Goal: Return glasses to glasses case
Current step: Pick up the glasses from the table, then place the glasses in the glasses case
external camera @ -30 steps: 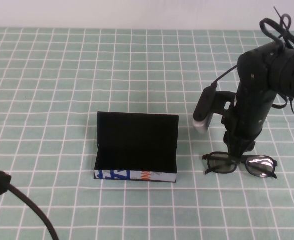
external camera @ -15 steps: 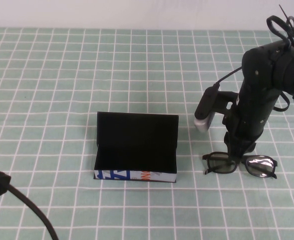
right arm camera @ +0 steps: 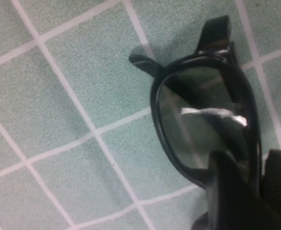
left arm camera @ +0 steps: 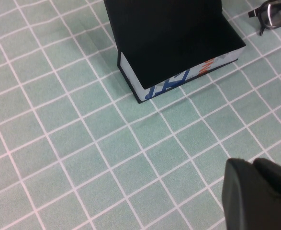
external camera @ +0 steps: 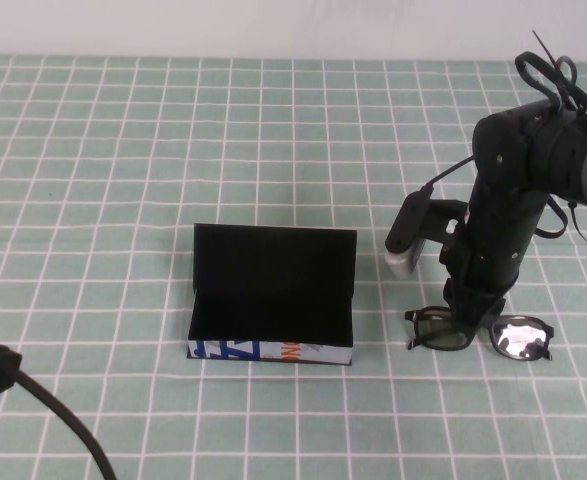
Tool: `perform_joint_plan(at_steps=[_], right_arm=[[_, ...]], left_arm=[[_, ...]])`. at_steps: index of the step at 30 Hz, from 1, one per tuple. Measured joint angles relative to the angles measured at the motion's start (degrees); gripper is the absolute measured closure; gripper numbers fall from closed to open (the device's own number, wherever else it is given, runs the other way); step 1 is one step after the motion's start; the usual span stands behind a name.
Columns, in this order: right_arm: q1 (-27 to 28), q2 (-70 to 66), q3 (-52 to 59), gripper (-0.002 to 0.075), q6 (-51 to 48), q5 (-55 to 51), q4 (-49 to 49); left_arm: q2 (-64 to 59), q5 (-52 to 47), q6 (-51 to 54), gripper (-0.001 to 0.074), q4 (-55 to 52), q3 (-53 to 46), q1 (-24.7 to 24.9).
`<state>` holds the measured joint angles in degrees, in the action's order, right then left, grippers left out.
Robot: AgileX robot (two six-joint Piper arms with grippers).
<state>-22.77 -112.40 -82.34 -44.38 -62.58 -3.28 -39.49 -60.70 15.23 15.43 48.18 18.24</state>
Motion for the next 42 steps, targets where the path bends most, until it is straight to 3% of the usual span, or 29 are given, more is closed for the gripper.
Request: perform_joint_plan(at_steps=[14,31,42], right_arm=[[0.0,1.15,-0.1,0.0717,0.0,-2.1,0.37],[-0.16,3.4,-11.26,0.0722,-2.76,-6.84,12.5],[-8.79,5.39,-13.91,0.0722,-2.76,-7.68,11.34]], left_arm=[[0.0,0.0,0.0,0.0737,0.0,0.0,0.0],[0.0,-0.35,0.0,0.0737,0.0,0.0,0.0],[-0.04,-0.58,0.0,0.0737,-1.82,0.0,0.0]])
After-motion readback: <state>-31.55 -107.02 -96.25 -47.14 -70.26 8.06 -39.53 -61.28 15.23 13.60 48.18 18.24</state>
